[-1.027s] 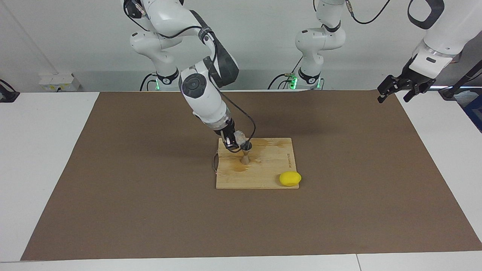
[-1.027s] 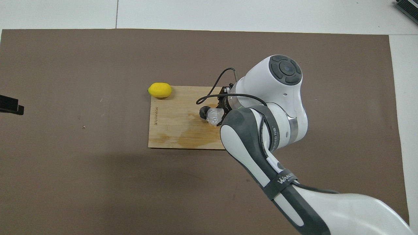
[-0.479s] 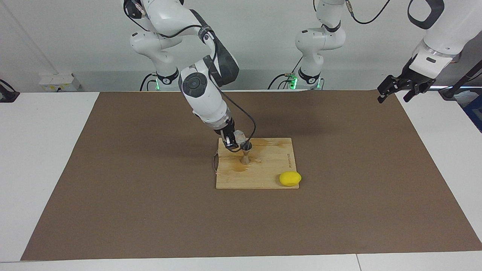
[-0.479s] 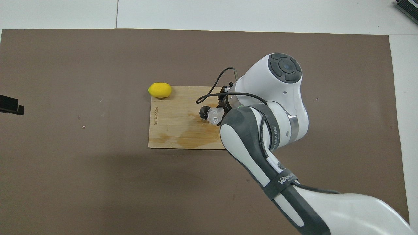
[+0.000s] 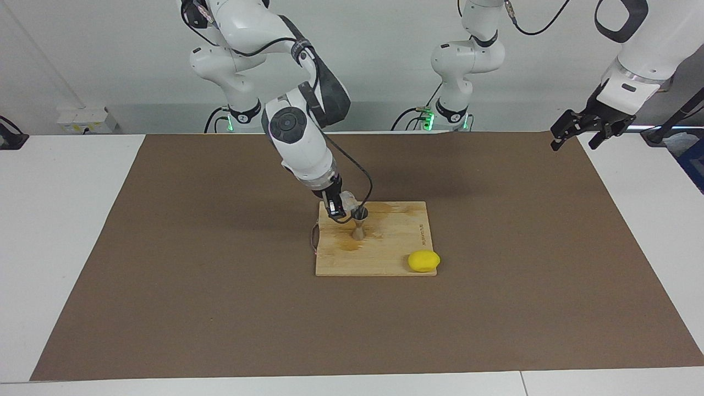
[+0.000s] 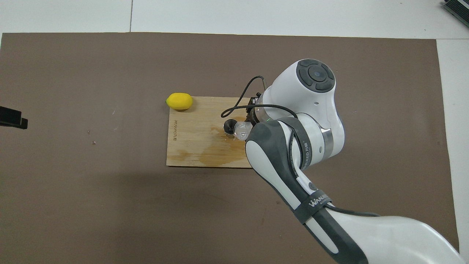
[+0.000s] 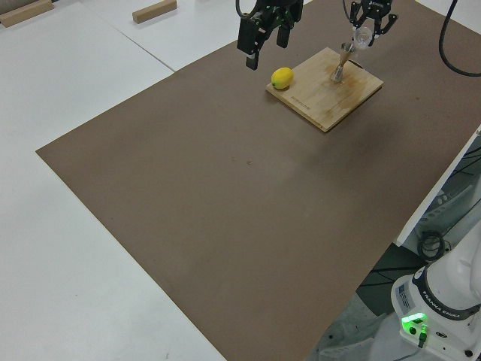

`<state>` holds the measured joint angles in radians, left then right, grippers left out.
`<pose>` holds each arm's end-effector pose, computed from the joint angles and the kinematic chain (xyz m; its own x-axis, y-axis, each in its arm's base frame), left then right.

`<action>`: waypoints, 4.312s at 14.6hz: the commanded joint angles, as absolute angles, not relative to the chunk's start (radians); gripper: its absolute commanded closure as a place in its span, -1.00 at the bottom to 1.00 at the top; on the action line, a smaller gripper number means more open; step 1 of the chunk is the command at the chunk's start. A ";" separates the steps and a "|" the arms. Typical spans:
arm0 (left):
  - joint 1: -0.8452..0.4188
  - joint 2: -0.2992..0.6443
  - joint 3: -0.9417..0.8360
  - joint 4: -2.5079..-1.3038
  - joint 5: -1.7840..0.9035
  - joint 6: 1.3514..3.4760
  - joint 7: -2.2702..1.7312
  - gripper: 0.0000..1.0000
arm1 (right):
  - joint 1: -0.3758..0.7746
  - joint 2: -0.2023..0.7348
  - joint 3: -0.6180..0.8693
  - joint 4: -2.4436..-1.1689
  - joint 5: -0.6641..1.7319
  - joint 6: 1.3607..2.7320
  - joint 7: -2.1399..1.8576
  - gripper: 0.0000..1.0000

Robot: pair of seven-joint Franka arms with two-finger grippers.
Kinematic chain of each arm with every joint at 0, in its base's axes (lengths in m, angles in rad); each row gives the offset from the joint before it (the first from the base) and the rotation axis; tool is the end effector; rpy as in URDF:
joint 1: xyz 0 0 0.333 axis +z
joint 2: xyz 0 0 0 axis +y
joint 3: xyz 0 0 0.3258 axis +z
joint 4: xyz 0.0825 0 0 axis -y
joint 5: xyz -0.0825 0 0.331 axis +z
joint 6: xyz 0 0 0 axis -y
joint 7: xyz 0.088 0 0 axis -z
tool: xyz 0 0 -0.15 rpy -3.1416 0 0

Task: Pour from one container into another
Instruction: 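Hold the glass cup tilted above the metal cup with the right gripper, then turn the glass cup upright and carry it back with the right gripper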

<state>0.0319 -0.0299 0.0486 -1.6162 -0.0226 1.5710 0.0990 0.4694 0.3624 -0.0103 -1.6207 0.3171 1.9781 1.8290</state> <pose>0.4893 0.0364 0.5872 0.9997 -0.0185 -0.0129 -0.0182 -0.9995 0.0255 0.5397 0.3033 0.4055 0.0588 -0.9619 -0.2671 -0.9918 -0.0867 0.0939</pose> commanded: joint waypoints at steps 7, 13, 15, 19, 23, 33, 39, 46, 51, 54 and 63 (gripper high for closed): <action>0.008 -0.032 0.067 -1.606 -0.002 1.549 0.074 -1.00 | 0.483 0.402 -0.008 -1.522 0.276 1.930 1.905 1.00; -0.002 -0.034 0.069 -1.608 -0.002 1.549 0.074 -1.00 | 0.488 0.407 -0.009 -1.523 0.259 1.940 1.928 1.00; -0.002 -0.032 0.069 -1.606 -0.002 1.549 0.072 -1.00 | 0.488 0.407 -0.009 -1.523 0.255 1.940 1.930 1.00; -0.002 -0.034 0.067 -1.606 -0.002 1.549 0.061 -1.00 | 0.488 0.407 -0.009 -1.523 0.253 1.942 1.945 1.00; -0.003 -0.034 0.067 -1.606 -0.002 1.549 0.060 -1.00 | 0.488 0.407 -0.008 -1.523 0.224 1.945 1.967 1.00; -0.008 -0.034 0.069 -1.606 -0.002 1.549 0.058 -1.00 | 0.500 0.413 -0.008 -1.523 0.225 1.950 1.965 1.00; -0.008 -0.034 0.069 -1.606 -0.002 1.551 0.054 -1.00 | 0.485 0.411 -0.008 -1.522 0.239 1.950 1.956 1.00; -0.008 -0.034 0.069 -1.606 -0.002 1.551 0.054 -1.00 | 0.442 0.391 -0.009 -1.525 0.369 1.965 1.882 1.00; -0.008 -0.034 0.068 -1.606 -0.002 1.551 0.052 -1.00 | 0.390 0.332 -0.009 -1.612 0.593 2.037 1.735 1.00; -0.008 -0.034 0.068 -1.606 -0.002 1.551 0.052 -1.00 | 0.338 0.316 -0.009 -1.652 0.698 2.045 1.606 1.00; -0.008 -0.034 0.067 -1.606 -0.002 1.555 0.034 -1.00 | 0.154 0.249 -0.011 -1.830 1.052 2.081 1.192 1.00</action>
